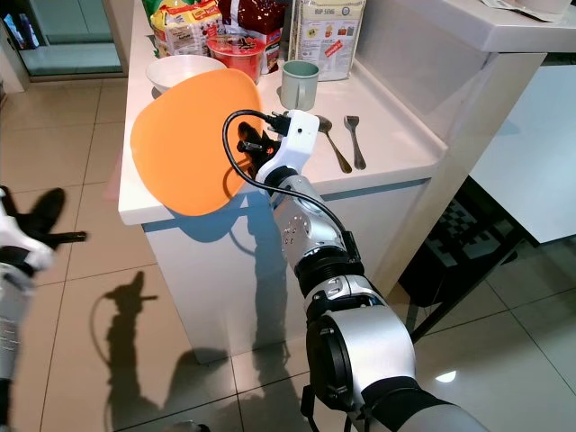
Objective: Setting the table
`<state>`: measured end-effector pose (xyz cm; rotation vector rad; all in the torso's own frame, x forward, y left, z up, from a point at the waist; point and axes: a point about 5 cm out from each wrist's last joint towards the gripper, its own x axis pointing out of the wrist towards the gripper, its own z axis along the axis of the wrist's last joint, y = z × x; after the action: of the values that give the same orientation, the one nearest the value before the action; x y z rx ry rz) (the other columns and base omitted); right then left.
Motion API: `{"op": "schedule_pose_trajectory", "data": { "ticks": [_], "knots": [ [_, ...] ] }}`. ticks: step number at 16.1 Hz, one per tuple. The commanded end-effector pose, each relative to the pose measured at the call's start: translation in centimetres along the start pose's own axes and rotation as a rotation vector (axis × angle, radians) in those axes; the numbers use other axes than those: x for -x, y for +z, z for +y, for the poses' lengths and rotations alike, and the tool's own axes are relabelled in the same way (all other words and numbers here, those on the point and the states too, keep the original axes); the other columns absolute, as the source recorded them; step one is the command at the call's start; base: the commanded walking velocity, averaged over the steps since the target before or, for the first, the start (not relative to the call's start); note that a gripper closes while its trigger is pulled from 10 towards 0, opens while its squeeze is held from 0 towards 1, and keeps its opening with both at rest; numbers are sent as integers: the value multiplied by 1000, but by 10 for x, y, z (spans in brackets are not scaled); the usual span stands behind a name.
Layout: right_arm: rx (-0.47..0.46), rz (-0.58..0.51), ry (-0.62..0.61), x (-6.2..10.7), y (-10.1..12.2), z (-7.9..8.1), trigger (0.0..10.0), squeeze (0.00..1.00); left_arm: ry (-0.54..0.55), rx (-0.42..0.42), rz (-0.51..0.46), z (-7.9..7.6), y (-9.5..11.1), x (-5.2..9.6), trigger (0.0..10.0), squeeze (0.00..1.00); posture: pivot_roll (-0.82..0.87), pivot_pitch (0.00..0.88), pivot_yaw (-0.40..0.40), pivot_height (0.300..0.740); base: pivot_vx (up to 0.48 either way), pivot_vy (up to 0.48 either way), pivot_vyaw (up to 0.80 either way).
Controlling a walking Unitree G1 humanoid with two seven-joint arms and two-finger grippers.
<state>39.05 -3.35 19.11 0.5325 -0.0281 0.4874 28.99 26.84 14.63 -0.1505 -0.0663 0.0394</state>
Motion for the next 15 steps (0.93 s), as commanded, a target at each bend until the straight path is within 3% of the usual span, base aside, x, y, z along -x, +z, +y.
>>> {"op": "schedule_pose_trajectory", "data": {
  "ticks": [1, 2, 5, 7, 10, 11, 13, 15],
  "knots": [
    [52, 101, -35, 6, -19, -8, 0, 0, -12, 27, 4, -11, -6, 2, 10000, 0, 268, 40, -50, 740, 0, 0, 0],
    [58, 99, -40, 7, -18, -10, 0, 0, 9, 96, 9, -16, -13, 4, 10000, 0, 268, 40, -50, 740, 0, 0, 0],
    [80, 96, -75, 12, -16, -24, 0, 0, -8, 175, -13, -29, -20, 14, 10000, 0, 246, 26, -46, 740, 0, 0, 0],
    [103, 97, -96, 15, -14, -31, 0, 0, -60, 157, -4, -26, -22, 26, 10000, 0, 244, 20, -50, 740, 0, 0, 0],
    [109, 100, -121, 18, -13, -39, 0, 0, -82, 116, 91, -23, -45, 45, 10000, 0, 243, 19, -55, 740, 0, 0, 0],
    [111, 101, -123, 18, -13, -39, 0, 0, -83, 107, 101, -23, -49, 47, 10000, 0, 243, 19, -55, 740, 0, 0, 0],
    [117, 100, -125, 18, -13, -40, 0, 0, 27, 81, 141, -11, -56, 43, 10000, 0, 238, 19, -58, 740, 0, 0, 0],
    [119, 92, -132, 19, -10, -42, 0, 0, 17, 45, 160, -7, -58, 45, 10000, 0, 229, 18, -48, 740, 0, 0, 0]
  ]
}}
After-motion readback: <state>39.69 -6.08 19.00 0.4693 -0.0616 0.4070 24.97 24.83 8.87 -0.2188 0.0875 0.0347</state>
